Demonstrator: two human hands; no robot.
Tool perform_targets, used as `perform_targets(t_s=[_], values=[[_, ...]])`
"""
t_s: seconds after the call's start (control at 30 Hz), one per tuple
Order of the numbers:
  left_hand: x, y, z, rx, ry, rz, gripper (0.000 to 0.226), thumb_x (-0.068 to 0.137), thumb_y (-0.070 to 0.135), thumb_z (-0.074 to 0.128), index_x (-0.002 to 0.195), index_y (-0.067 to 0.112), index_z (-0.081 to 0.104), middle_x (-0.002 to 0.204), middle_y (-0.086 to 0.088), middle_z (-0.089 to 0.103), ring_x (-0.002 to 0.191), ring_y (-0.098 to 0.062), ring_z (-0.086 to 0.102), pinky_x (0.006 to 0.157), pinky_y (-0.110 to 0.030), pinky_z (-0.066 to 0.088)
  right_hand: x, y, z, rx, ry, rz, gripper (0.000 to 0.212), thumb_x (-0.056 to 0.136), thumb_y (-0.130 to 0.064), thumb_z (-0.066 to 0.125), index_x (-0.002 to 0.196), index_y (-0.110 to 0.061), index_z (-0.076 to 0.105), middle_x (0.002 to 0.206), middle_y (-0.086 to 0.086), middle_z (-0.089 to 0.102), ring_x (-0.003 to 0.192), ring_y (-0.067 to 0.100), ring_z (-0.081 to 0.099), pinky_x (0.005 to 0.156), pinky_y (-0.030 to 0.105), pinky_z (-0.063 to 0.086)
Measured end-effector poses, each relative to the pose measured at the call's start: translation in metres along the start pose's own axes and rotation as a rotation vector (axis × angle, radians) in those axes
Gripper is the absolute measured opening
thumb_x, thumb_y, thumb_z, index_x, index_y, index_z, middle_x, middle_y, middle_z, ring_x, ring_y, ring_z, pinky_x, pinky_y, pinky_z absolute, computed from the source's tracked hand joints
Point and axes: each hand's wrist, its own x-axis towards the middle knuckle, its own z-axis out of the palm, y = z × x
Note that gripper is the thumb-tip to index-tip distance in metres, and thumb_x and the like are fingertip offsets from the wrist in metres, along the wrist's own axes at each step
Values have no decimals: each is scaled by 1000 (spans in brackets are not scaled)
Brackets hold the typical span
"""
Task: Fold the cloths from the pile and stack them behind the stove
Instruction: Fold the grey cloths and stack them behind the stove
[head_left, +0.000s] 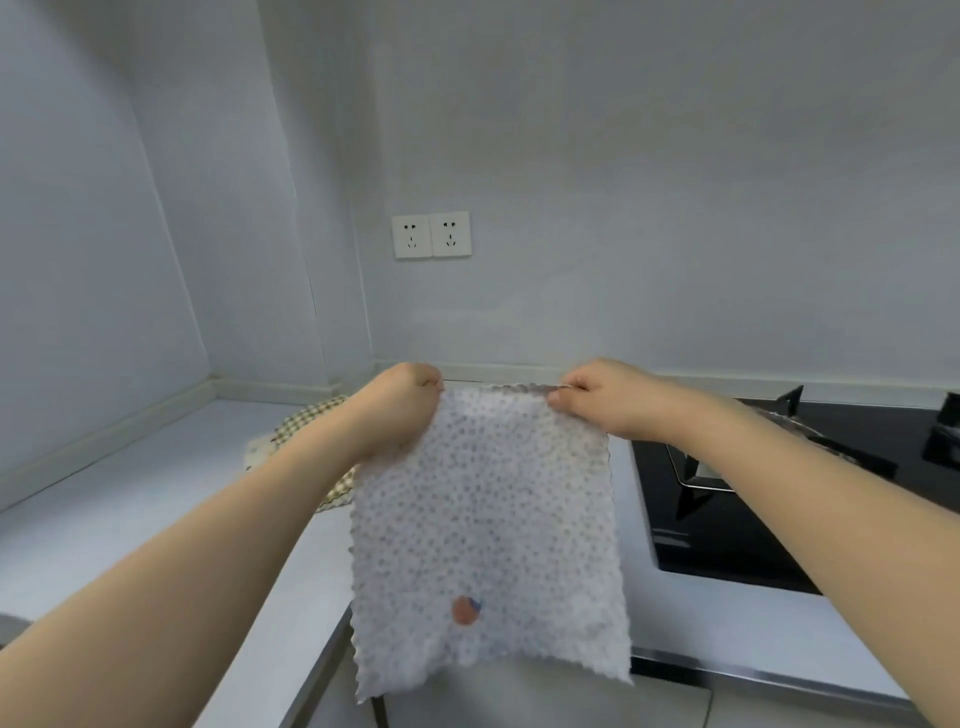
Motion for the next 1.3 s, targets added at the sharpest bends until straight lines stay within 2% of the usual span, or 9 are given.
perform_targets(t_s=[0.17, 0.37, 0.5, 0.6, 0.77, 0.9, 1.03, 1.2, 1.3], values=[[45, -30, 40, 89, -89, 13, 18, 87, 16, 46, 70, 16, 47, 71, -1, 52, 69, -22, 49, 62, -36, 37, 53, 40, 32, -38, 156, -15, 26, 95, -11, 48, 95, -15, 74, 98, 0, 70, 91, 18, 63, 82, 33, 51], [72, -61, 66, 236, -3, 185, 8, 87, 9, 48, 90, 10, 56, 90, -3, 54, 86, -25, 55, 74, -36, 44, 80, 74, 64, -113, 267, -23, 40, 87, 3, 41, 97, -14, 76, 105, 5, 69, 99, 25, 61, 85, 39, 51], [27, -83, 88, 321, 87, 412, 16, 82, 7, 54, 94, 13, 61, 91, 0, 55, 83, -19, 51, 69, -32, 43, 48, 90, 92, -241, 173, -103, 39, 93, -1, 42, 115, -17, 70, 122, 0, 63, 113, 21, 55, 96, 35, 45], [-16, -99, 110, 421, 14, 542, 19, 80, 12, 52, 94, 18, 62, 89, 2, 54, 76, -19, 51, 61, -33, 45, 22, 97, 110, -334, 84, -116, 40, 92, -3, 44, 118, -20, 68, 125, -2, 62, 117, 20, 54, 96, 34, 44], [-42, -109, 121, 403, -21, 517, 28, 86, 15, 49, 103, 18, 71, 89, 1, 56, 74, -22, 57, 58, -36, 51, -3, 101, 127, -443, -50, -73, 42, 92, -5, 43, 125, -21, 62, 137, -5, 55, 125, 19, 50, 98, 35, 44], [-57, -110, 117, 363, -58, 495, 41, 90, 32, 38, 109, 18, 72, 89, 3, 56, 76, -18, 54, 64, -35, 52, -14, 104, 134, -407, -87, -45, 50, 98, -6, 35, 146, -19, 40, 155, -4, 31, 140, 15, 33, 112, 26, 28], [-56, -109, 115, 340, -94, 455, 46, 89, 43, 38, 114, 20, 69, 92, 4, 54, 81, -15, 52, 73, -35, 51, -22, 108, 136, -297, -87, -15, 51, 99, -12, 33, 150, -19, 32, 158, -5, 24, 144, 12, 24, 116, 23, 16], [-47, -105, 116, 458, -50, 507, 38, 87, 33, 32, 91, 18, 66, 83, 3, 57, 73, -18, 55, 56, -33, 48, -25, 103, 131, -182, -48, 2, 48, 91, -25, 46, 138, -22, 44, 139, -7, 47, 126, 10, 43, 104, 26, 36], [-46, -101, 116, 337, -16, 346, 22, 90, 23, 37, 89, 16, 58, 81, 2, 56, 74, -16, 49, 62, -33, 42, -24, 105, 130, -174, -50, -15, 47, 91, -37, 50, 136, -24, 45, 134, -10, 47, 124, 9, 41, 104, 26, 35]])
